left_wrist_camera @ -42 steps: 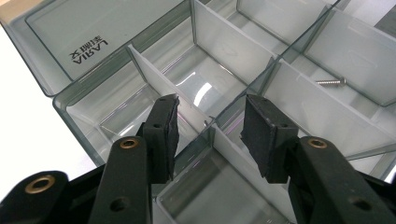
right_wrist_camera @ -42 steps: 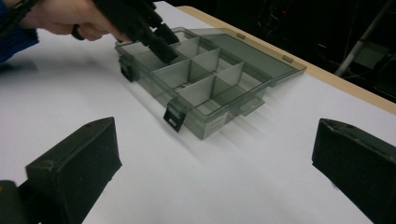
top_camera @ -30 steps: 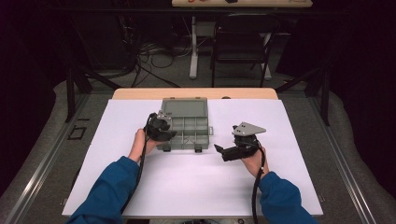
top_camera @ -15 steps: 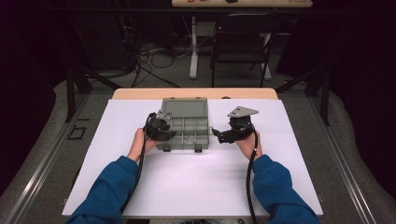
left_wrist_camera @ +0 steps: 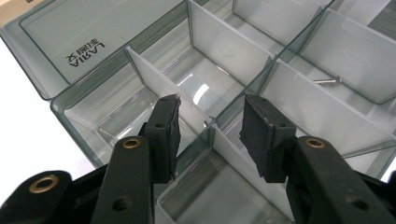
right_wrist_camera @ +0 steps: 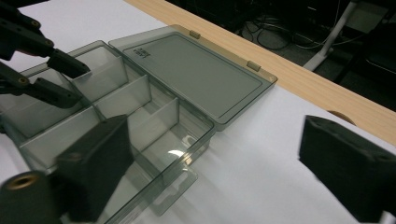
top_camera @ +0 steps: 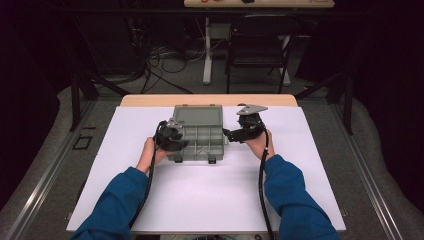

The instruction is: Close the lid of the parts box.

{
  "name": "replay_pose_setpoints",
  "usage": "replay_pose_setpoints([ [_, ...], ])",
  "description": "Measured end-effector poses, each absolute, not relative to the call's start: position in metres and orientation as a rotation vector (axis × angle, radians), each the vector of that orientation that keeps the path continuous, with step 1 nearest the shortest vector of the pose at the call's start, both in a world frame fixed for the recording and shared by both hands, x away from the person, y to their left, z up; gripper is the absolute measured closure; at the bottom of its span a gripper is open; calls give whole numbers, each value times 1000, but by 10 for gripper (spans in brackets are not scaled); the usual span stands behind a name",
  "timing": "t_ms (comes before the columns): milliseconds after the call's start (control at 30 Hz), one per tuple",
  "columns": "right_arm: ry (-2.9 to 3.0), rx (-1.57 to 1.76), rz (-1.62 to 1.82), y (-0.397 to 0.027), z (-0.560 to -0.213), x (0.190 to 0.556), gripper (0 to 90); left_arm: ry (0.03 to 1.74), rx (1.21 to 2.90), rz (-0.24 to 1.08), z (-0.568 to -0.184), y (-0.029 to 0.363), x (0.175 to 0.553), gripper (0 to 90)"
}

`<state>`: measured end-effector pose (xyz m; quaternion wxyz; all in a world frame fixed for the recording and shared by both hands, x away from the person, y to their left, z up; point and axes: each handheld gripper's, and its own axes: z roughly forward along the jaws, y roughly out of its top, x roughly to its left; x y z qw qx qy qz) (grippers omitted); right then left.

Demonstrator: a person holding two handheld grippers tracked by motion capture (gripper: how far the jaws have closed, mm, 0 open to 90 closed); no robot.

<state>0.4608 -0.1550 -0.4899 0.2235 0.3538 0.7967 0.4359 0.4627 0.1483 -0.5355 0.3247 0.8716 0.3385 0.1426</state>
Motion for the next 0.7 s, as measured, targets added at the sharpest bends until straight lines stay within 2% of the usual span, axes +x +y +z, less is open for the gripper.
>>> replay_pose_setpoints([
  [67, 2201, 981, 1181, -152, -490, 465, 229, 889, 2286, 374, -535, 148, 463, 571],
  [367, 2259, 970, 1102, -144, -498, 486, 754, 886, 2279, 367, -536, 149, 463, 571],
  [467, 2278, 937, 1043, -140, -503, 490, 865, 885, 2279, 368, -536, 149, 463, 571],
  [533, 2282, 940, 1025, -138, -506, 493, 900, 886, 2279, 367, -536, 149, 463, 571],
  [700, 2292, 947, 995, -133, -510, 501, 900, 884, 2280, 367, -536, 149, 463, 572],
])
